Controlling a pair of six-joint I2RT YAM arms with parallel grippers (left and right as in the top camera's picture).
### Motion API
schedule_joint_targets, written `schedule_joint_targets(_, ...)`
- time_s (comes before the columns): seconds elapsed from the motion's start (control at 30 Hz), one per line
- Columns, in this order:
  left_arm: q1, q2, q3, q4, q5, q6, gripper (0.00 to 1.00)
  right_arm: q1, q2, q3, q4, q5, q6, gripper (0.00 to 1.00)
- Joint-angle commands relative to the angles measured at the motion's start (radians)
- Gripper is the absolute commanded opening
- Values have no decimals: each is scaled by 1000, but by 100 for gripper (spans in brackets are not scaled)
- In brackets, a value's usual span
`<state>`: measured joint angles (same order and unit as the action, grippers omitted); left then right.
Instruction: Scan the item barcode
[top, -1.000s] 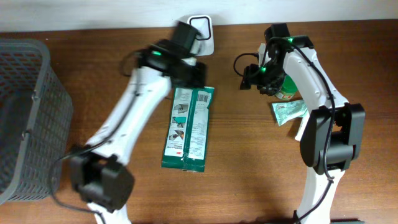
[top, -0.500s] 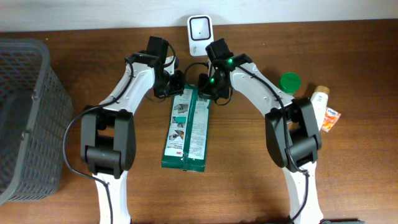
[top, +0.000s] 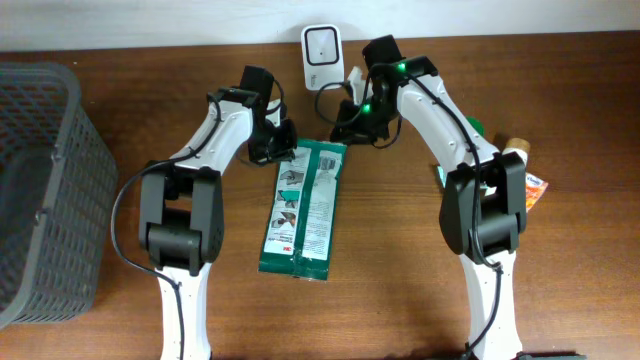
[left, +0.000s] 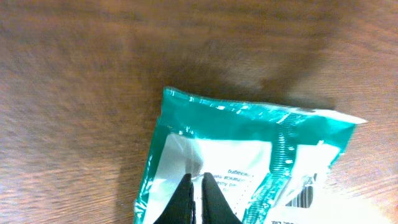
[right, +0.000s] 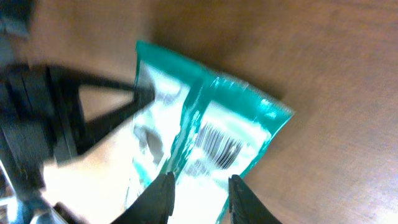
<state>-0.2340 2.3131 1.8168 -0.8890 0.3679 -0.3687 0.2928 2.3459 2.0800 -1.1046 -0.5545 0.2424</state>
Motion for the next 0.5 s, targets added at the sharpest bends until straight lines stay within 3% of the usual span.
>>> schedule_joint_targets(0.0,51,-173,70,-24,7,71,52,48,-45,13,-106,-51,-71,29)
schedule_joint_targets(0.03,79,-227,71,-38,-12,71,67,89,-44,-6,-103,-45,-71,29)
schedule_joint_targets(0.1,164,-342,71,-91,-132,73,74,209,-26,-16,-88,-9,-59,30)
schedule_joint_targets(0.3,207,-349,67,-137,-153,117,73,443,54,-21,-33,121,112,36)
schedule_joint_targets(0.47,208,-349,67,-150,-156,156,73,412,66,-87,-59,262,248,36)
